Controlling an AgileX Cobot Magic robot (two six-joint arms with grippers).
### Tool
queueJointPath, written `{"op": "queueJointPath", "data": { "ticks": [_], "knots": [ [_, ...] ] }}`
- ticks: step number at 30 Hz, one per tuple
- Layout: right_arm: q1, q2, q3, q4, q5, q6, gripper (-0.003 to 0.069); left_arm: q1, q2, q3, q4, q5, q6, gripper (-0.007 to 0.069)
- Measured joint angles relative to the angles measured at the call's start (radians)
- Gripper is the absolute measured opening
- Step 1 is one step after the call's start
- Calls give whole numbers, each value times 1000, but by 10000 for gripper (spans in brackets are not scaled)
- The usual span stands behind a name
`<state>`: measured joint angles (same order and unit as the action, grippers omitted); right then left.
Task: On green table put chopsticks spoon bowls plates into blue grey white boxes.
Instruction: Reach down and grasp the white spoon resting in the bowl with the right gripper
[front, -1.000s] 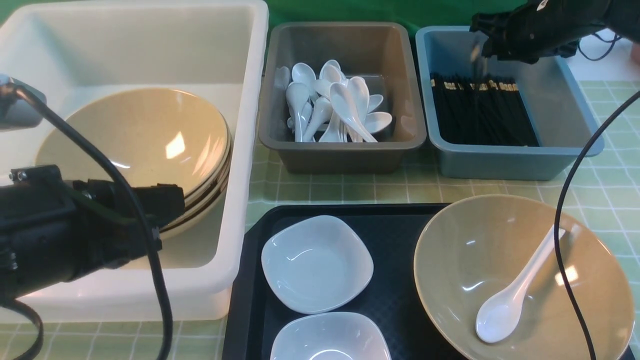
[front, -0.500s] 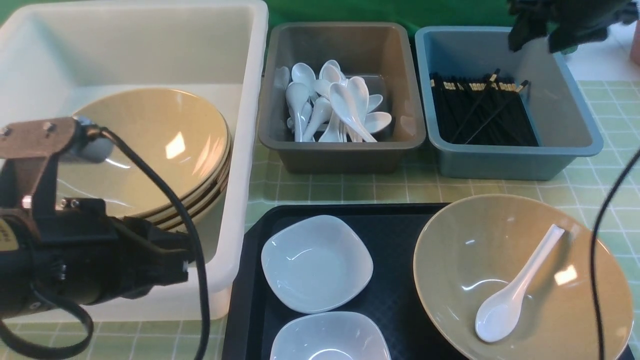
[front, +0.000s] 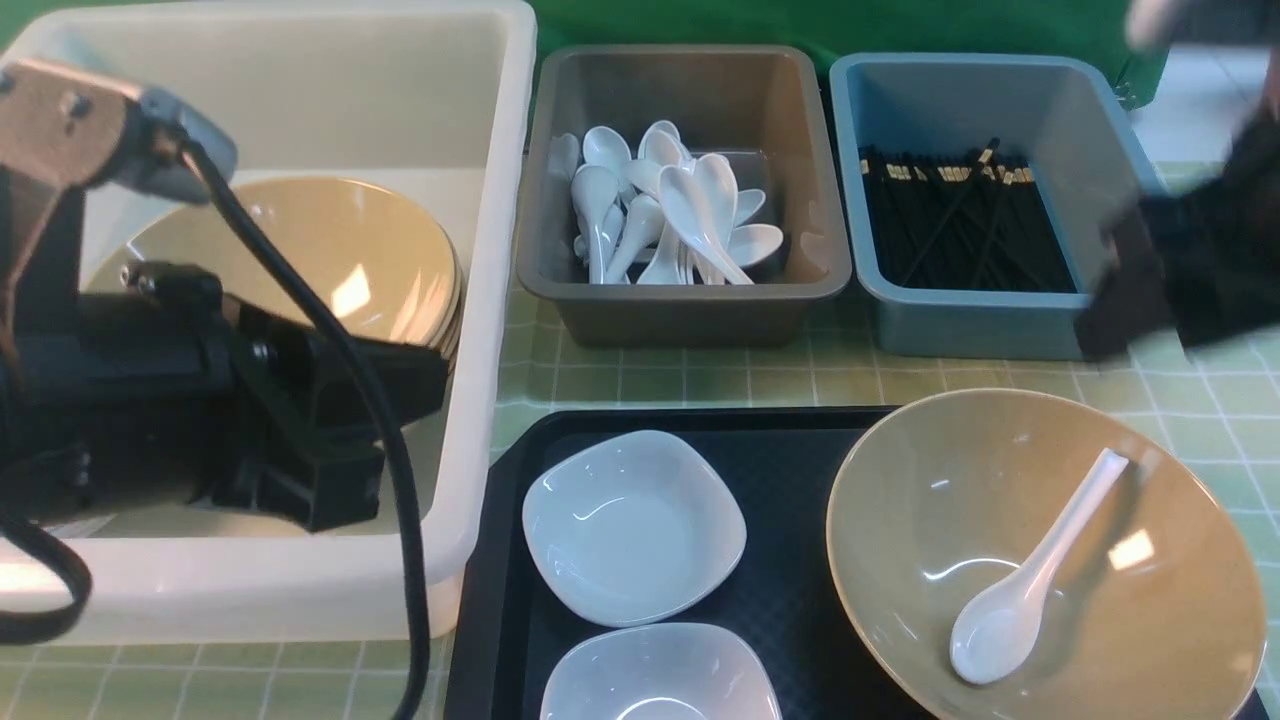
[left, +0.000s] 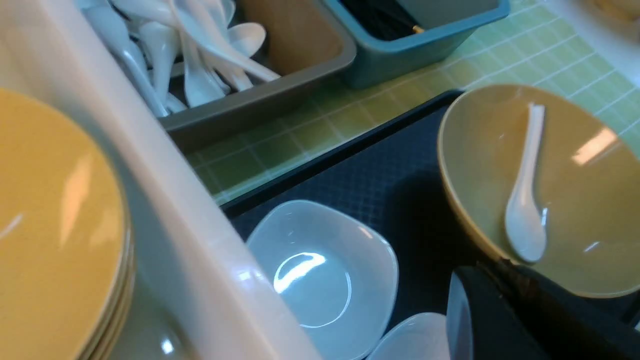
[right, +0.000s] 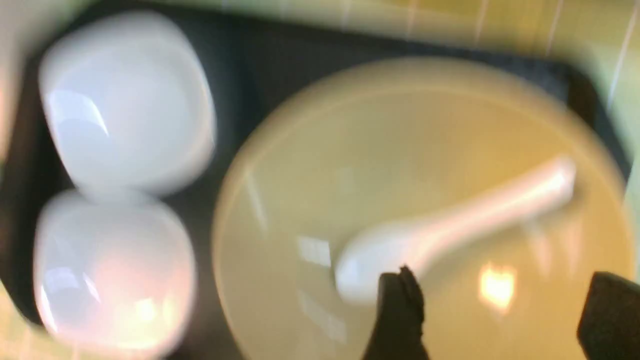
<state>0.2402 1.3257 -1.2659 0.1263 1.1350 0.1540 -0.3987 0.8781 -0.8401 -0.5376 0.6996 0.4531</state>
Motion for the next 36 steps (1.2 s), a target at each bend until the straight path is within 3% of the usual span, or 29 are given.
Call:
{"op": "queueJointPath", "data": {
  "ticks": [5,7,11,13,17,29,36],
  "knots": [
    [11,-15,146,-11,-55,233,467,0,0,-1,-25,36,2,2],
    [53,-17,239,-34,-152,377,467,0,0,-1,-29,63,3,2],
    [143,-5,328,-82,-273,535,467,0,0,-1,-30,100,3,2],
    [222,31,344,-186,-308,672,467,0,0,-1,-35,118,3,2],
    [268,108,334,-383,-291,875,467,0,0,-1,-46,126,3,2],
    [269,252,328,-439,-434,988,447,0,0,-1,-83,140,4,2],
    [269,292,328,-489,-427,1013,351,0,0,-1,-84,176,7,2]
  ]
}}
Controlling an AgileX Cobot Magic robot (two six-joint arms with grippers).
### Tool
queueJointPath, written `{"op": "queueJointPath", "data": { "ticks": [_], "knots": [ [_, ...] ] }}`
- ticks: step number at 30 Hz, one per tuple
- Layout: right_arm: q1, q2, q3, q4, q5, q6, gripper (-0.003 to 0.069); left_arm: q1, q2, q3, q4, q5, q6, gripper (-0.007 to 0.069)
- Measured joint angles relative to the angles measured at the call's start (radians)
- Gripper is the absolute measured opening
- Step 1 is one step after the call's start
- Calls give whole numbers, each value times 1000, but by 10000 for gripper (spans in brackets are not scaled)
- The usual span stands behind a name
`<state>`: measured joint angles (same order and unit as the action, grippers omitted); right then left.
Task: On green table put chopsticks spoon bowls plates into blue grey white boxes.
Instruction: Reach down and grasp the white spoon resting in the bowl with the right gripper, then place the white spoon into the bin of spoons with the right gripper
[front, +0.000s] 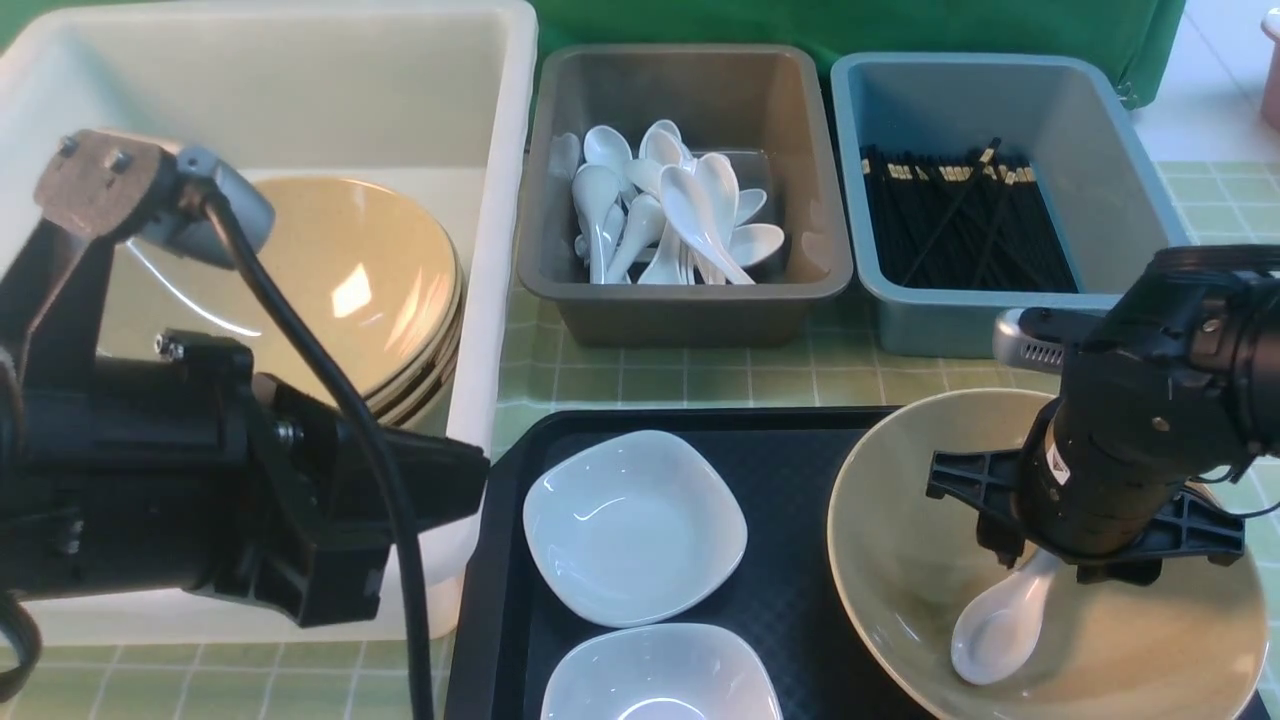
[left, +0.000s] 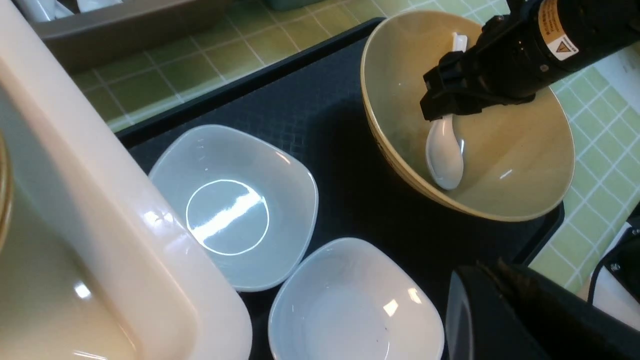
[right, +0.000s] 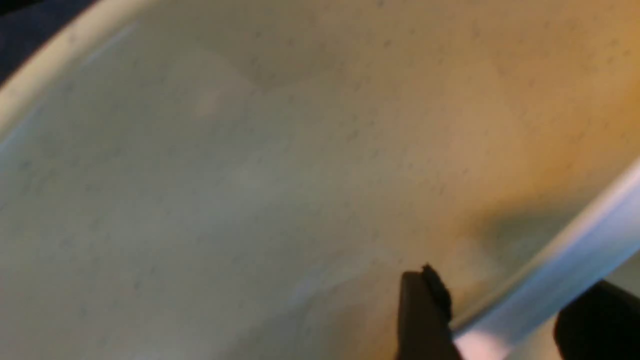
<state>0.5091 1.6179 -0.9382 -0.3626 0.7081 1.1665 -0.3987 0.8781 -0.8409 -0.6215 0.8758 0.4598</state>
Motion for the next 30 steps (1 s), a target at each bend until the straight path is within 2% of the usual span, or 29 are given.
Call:
{"op": "queueJointPath", "data": {
  "ticks": [4,8,10,16,22,25,28,30],
  "knots": [
    [0,18,-1,-28,-3,12,274,0,0,0,0,2,0,2],
    [0,25,-5,-32,-5,12,131,0,0,0,-2,4,0,2],
    [0,25,-10,-32,0,9,97,0,0,0,-2,4,0,2],
    [0,-12,-43,-32,35,-41,72,0,0,0,-10,18,0,2],
    [0,-116,-161,-11,88,-210,72,0,0,0,-10,23,0,2],
    [0,-140,-294,39,99,-344,72,0,0,0,-10,31,0,2],
    [0,-129,-385,50,57,-391,72,0,0,0,-10,36,1,2],
    [0,-102,-456,50,-51,-417,72,0,0,0,-10,40,1,2]
  ]
}}
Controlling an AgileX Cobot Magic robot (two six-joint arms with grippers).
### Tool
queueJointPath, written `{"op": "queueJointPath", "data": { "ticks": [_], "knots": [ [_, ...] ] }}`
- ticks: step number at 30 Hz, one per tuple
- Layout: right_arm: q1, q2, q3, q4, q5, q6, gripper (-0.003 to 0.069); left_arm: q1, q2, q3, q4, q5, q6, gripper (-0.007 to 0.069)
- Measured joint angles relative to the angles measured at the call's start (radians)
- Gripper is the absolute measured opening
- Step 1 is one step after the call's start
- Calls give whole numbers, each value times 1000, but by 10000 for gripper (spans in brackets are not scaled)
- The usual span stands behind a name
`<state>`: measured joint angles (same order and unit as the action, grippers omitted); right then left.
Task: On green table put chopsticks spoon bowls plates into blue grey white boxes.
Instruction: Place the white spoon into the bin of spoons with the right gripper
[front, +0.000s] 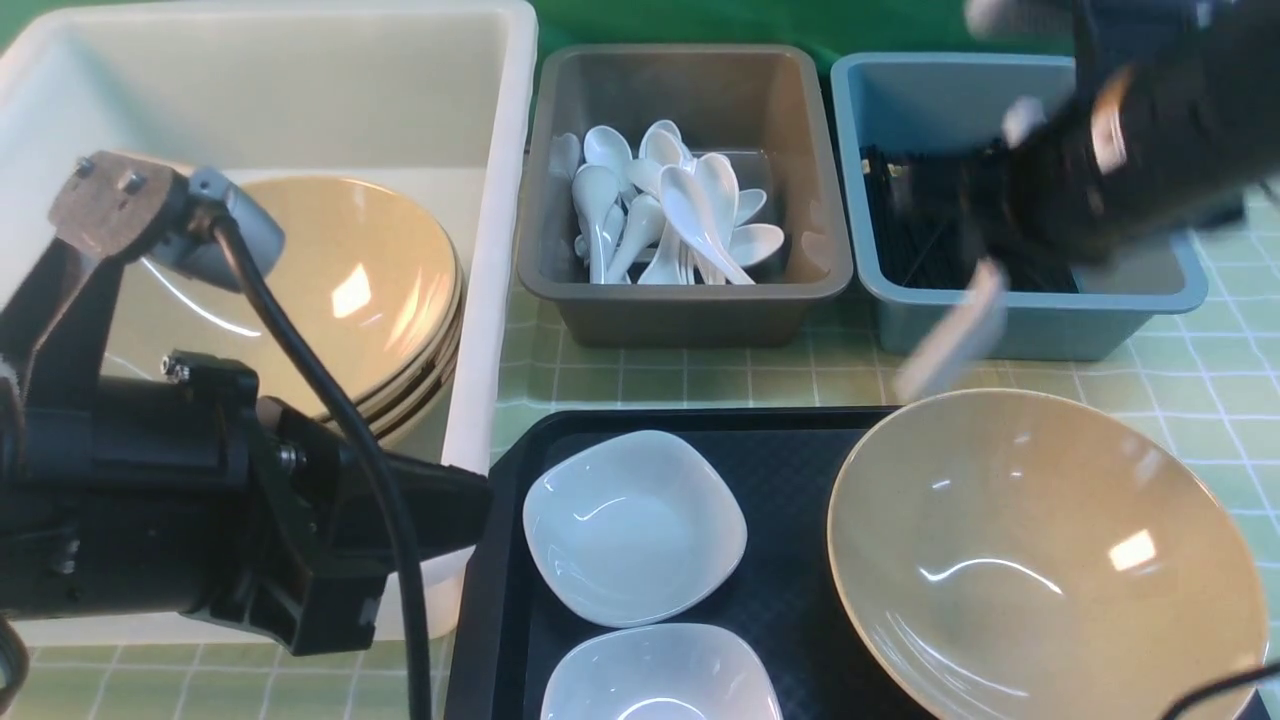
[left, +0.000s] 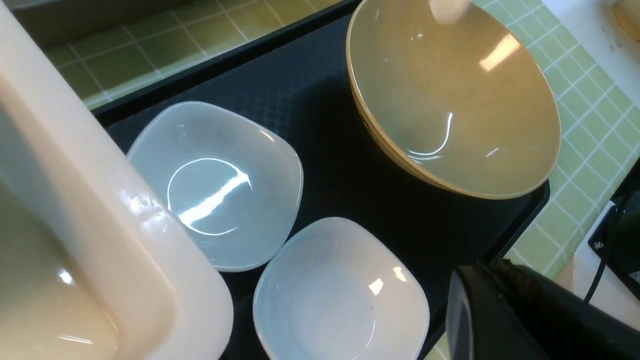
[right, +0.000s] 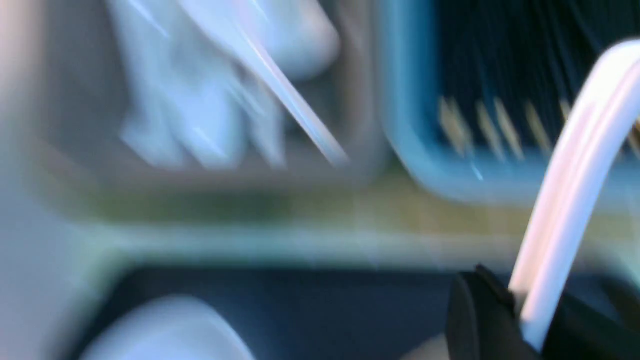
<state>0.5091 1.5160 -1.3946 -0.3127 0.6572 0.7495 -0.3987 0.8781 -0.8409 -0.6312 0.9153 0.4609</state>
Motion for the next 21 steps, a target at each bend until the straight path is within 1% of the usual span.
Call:
{"op": "queueJointPath", "data": {
  "ticks": [3,5,6,8,10,11,13,15,18,19,20,21],
  "knots": [
    [0,53,-44,-4,-177,-28,72,0,0,0,0,0,0,2],
    [0,121,-61,-7,-378,-87,72,0,0,0,0,2,0,2],
    [0,150,-62,-8,-457,-130,72,0,0,0,0,5,0,2],
    [-2,235,-62,-10,-668,-236,74,0,0,0,-1,13,0,2],
    [-9,296,-62,-13,-800,-326,76,0,0,0,-3,20,0,2],
    [-15,339,-63,-13,-874,-391,80,0,0,0,-4,28,0,2],
    [-29,393,-74,-13,-925,-438,96,0,0,0,-4,39,0,2],
    [-38,421,-84,-13,-927,-449,110,0,0,0,-4,45,0,2],
    [-61,467,-106,-11,-926,-458,216,0,0,0,-5,54,0,2],
    [-61,469,-107,-11,-926,-460,224,0,0,0,-5,54,0,2],
    [-64,474,-111,-10,-926,-459,281,0,0,0,-5,56,0,2],
    [-64,475,-112,-10,-927,-459,316,0,0,0,-5,56,0,2]
  ]
}}
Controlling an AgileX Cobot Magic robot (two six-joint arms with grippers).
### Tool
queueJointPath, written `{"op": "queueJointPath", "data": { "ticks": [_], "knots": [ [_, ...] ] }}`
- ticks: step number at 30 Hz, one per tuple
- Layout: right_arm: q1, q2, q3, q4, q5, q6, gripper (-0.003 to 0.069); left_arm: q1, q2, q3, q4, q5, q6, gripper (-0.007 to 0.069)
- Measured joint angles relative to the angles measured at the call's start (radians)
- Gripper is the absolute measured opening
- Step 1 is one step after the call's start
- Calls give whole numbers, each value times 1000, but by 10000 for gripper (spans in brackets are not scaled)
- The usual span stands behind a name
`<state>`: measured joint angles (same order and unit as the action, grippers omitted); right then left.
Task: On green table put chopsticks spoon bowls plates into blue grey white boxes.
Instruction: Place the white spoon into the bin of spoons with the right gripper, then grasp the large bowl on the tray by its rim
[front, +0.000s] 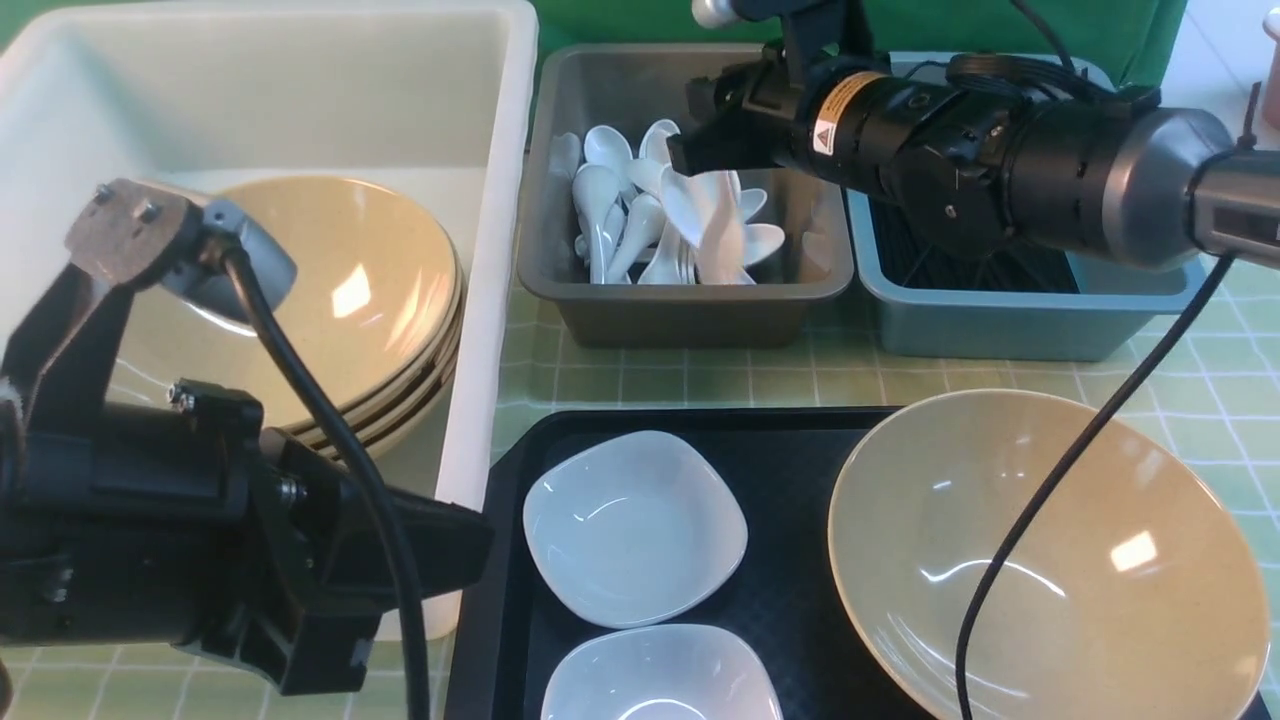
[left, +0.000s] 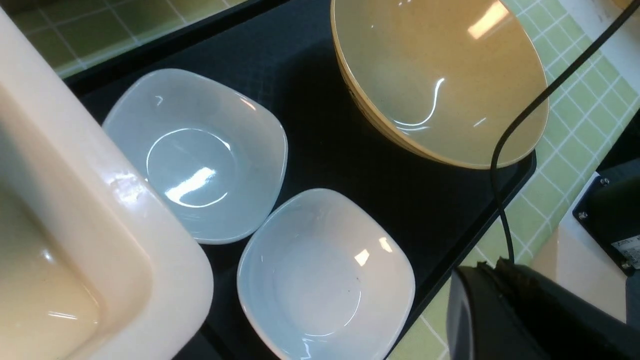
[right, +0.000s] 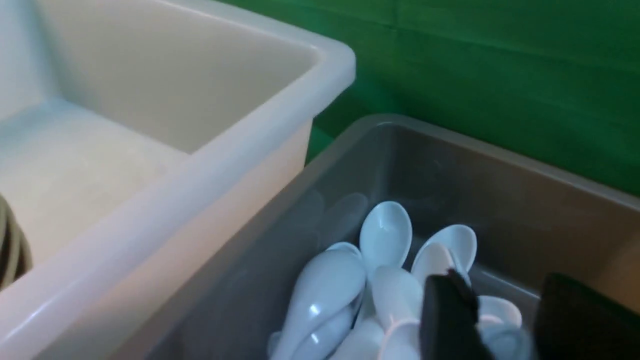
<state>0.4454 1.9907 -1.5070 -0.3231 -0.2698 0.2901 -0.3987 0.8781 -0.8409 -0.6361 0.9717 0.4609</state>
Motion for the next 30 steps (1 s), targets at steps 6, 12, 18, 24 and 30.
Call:
{"op": "queueJointPath", "data": {
  "ticks": [6,12,18,24,30],
  "knots": [
    [0,-35,-6,0,70,32,536,0,0,0,-2,1,0,2],
    [8,-197,-8,1,483,12,514,0,0,0,-2,2,0,3],
    [14,-367,-9,9,1030,-169,293,0,0,40,-12,-105,0,7],
    [14,-582,98,72,1272,-290,37,0,109,71,-86,-197,-74,29],
    [14,-861,302,381,1276,-529,24,-1,268,37,-139,-186,-74,129]
  ]
}}
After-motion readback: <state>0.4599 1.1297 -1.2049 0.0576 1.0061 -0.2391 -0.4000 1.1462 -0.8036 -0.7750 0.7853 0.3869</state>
